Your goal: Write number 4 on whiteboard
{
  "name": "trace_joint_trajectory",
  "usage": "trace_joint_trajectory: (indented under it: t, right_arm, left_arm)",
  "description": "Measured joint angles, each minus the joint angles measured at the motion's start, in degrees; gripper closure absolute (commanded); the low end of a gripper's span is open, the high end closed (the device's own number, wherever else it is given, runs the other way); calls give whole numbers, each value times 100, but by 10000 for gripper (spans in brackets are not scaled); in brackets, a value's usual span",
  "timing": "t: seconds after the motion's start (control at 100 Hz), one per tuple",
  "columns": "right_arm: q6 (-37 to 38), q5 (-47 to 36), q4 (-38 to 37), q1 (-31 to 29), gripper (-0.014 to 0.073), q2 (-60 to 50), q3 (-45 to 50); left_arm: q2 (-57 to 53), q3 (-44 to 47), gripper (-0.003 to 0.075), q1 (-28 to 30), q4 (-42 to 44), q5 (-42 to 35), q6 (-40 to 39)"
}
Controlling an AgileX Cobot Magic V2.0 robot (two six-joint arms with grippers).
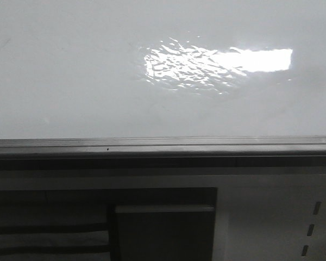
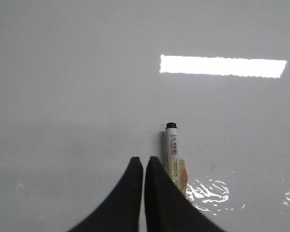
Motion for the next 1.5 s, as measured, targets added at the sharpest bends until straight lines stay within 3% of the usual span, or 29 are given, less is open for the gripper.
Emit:
trace_joint_trajectory:
  t: [0.09,0.24,0.35,0.88,1.11,1.28,1.5]
  right_arm:
    - [0,5,0,0,587,0,0]
    - [0,18,-40,0,288,13,0]
    - [0,18,-51,0,153,13,0]
    - [0,8,-72,0,148,13,0]
    - [0,8,-72,0,148,13,0]
    - [0,8,-72,0,148,13,0]
    - [0,8,-72,0,148,13,0]
  left_arm:
    - [0,0,658,0,33,-23,0]
    - [0,0,328,0,327,-23,0]
    - [0,0,215,0,449,-23,0]
    - [0,0,337,0,399,-23,0]
    - [138,-5,319,-15,399,86,181]
    - [609,-5,219,-277,399,152,322]
    - [1660,-5,231,-857,399,-60,362]
